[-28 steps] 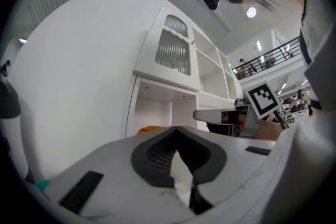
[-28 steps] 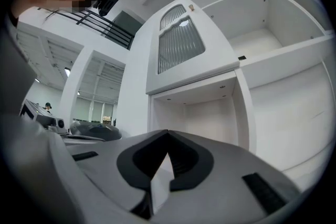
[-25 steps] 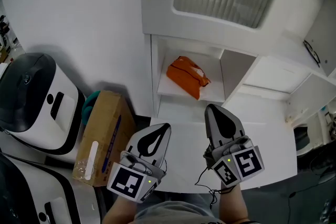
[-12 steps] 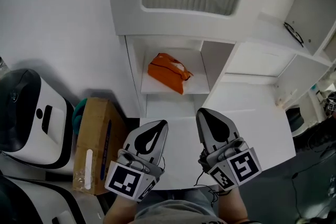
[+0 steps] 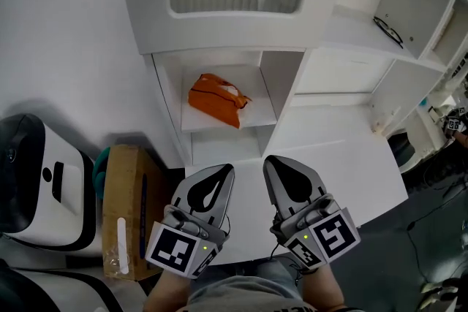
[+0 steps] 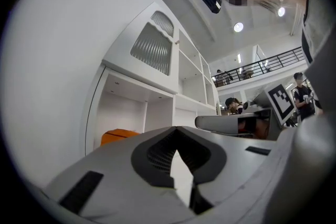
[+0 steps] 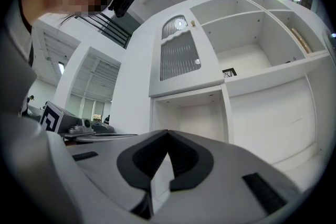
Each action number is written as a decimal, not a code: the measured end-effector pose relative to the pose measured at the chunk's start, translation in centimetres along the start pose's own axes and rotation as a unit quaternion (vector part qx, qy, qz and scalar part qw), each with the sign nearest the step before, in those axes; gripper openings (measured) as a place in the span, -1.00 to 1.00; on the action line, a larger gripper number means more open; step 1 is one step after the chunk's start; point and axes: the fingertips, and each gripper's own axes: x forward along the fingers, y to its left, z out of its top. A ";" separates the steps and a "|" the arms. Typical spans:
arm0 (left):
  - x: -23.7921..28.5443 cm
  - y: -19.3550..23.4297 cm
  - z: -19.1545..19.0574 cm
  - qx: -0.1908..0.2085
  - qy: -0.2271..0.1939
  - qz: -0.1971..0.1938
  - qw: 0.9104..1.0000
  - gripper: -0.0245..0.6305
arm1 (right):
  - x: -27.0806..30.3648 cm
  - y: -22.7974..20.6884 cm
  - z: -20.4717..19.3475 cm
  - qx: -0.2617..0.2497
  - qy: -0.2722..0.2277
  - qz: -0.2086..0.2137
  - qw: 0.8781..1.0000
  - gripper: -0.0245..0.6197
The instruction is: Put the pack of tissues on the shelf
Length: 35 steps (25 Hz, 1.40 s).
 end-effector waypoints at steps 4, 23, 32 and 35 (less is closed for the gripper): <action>0.2 -0.6 0.1 0.000 -0.001 -0.016 1.000 -0.83 | -0.6 0.4 0.0 -0.003 -0.001 -0.007 1.000 -0.95; 0.2 -3.5 0.3 -0.002 -0.002 -0.075 0.997 -0.83 | -3.2 1.8 -0.2 -0.013 0.002 -0.038 0.999 -0.95; 0.3 -4.5 0.4 -0.002 -0.006 -0.087 0.996 -0.83 | -3.7 1.9 -0.2 -0.020 0.009 -0.045 0.999 -0.95; 0.4 -4.7 0.5 -0.004 -0.009 -0.090 0.996 -0.83 | -3.9 1.9 -0.2 -0.022 0.011 -0.046 0.999 -0.95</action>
